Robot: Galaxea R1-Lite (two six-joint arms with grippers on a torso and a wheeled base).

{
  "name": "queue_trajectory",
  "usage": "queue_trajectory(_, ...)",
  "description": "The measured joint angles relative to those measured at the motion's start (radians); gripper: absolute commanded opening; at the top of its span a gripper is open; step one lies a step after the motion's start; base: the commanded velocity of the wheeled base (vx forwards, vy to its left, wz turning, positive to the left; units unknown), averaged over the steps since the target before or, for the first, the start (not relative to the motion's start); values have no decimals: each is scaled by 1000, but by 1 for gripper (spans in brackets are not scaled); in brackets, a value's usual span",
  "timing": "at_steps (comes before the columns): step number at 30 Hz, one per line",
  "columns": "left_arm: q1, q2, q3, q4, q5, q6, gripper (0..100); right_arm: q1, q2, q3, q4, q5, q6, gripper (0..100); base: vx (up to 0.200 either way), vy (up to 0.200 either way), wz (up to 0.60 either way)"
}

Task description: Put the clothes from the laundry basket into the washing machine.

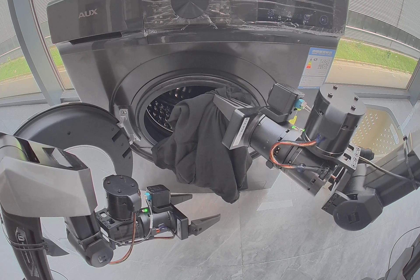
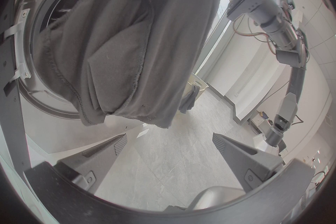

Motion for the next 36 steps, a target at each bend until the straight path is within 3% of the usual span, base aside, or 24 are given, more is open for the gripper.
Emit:
queue_trajectory(8,7,67,-92,0,72,-35,100,11,-2,3,-8,0,-1,0,0,0,0)
queue_trajectory(16,11,101,-149,1,108,-41,100,14,-2,5,-28,0,-2,0,0,0,0)
queue_trajectory(22,10,111,-212,0,139,-62,100,18,0,6,-30,0,-3,0,0,0,0)
queue_trajectory(36,5,59,-212,-2,144,-65,100,15,2,19,-54,0,-2,0,0,0,0)
